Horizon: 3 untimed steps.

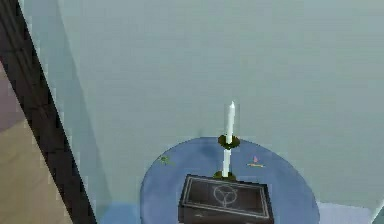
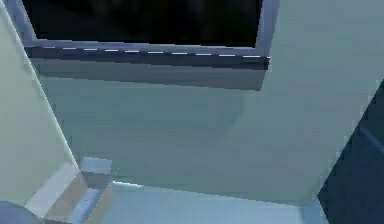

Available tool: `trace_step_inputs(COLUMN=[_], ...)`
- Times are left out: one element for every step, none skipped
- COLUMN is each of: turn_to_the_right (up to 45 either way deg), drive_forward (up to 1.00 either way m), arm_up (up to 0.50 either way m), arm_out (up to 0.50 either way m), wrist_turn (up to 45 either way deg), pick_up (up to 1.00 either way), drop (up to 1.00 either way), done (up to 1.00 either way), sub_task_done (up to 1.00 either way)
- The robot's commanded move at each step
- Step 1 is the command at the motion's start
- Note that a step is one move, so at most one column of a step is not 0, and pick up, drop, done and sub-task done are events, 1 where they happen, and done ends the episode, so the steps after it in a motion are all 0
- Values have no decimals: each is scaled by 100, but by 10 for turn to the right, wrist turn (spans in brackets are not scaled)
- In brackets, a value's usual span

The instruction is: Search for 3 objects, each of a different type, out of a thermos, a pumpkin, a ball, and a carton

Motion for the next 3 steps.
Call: trace_step_inputs(turn_to_the_right=[-450,-330,0], drive_forward=[0,0,30], arm_up=[0,0,0], arm_out=[0,0,0], wrist_turn=[0,0,0], pick_up=[0,0,0], drop=[0,0,0], done=[0,0,0], sub_task_done=[0,0,0])
